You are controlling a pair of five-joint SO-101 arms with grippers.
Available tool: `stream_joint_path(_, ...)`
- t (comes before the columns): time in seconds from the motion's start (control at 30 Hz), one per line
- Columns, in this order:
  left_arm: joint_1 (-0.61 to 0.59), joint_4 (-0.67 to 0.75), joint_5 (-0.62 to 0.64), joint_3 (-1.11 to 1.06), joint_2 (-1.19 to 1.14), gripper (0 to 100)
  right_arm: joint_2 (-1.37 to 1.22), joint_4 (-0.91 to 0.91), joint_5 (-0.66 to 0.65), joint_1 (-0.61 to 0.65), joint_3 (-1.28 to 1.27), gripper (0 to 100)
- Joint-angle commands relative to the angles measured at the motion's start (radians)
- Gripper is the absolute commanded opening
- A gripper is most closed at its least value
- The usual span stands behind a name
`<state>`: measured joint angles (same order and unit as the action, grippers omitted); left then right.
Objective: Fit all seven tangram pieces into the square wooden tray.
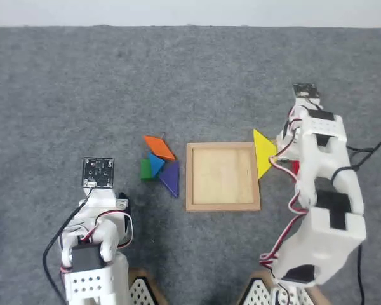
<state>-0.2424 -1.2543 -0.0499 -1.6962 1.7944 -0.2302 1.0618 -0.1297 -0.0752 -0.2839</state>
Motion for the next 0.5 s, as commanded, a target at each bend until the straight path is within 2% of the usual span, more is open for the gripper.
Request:
stream_joint_path(0.0, -0.002, -0.006, 0.011, 0.012, 0.023, 10, 0.114, -0.013, 0.014, 0.038, -0.009, 27.3)
stream_joint_path(0.2, -0.002, -0.006, 0.011, 0.012, 0.023, 10, 0.128, -0.008, 0.023, 0.031, 0.006, 27.9)
stream_joint_path(0.37, -0.002, -0.006, 0.011, 0.012, 0.023, 10, 0.116, -0.012, -0.051, 0.031, 0.038, 36.1)
stream_joint_path(0.47, -0.002, -0.006, 0.011, 0.012, 0.023, 10, 0.085, -0.008, -0.087, 0.031, 0.080, 35.6)
